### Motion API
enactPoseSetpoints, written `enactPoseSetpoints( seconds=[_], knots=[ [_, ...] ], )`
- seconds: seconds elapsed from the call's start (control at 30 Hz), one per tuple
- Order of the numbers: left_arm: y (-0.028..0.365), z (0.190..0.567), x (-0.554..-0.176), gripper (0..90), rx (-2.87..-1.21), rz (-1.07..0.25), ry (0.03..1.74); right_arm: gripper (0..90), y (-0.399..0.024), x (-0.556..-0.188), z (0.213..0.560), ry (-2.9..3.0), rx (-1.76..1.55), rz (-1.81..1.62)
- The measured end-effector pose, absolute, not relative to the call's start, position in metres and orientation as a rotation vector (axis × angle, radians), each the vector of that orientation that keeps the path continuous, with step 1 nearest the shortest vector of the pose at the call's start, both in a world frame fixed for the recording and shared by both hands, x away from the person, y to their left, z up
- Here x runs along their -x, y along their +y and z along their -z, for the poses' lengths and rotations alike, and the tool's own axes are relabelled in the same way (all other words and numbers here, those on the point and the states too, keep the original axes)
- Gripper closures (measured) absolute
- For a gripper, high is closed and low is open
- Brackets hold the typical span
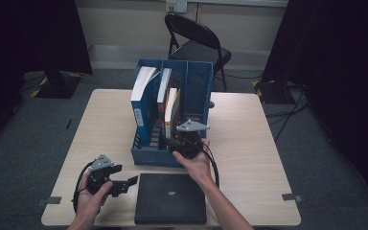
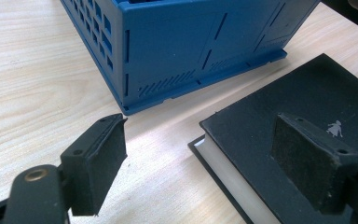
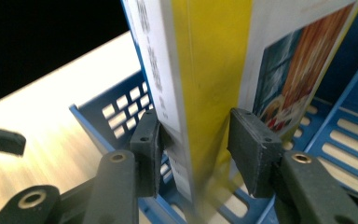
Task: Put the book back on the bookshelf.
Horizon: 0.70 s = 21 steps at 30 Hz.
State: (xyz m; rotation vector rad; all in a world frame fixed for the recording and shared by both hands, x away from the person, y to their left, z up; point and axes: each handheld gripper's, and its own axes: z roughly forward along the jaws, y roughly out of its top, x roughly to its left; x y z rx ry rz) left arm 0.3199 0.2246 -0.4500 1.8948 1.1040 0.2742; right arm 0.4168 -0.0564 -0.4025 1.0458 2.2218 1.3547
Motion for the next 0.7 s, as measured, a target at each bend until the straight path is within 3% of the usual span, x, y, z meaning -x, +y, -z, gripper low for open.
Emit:
enactPoseSetpoints(
  seconds=[0.5,0.7],
  knots=[
    [0.224,0.45,-0.32,18.0,-1.896,-0.275,1.105,58.1,-0.047,-0.426,0.401,2.234,-0.985,-1.33],
    [0.225,0.45,-0.32,18.0,-1.892,-0.274,1.111,52.0,-0.048,-0.422,0.398,2.235,-1.004,-1.344]
  ],
)
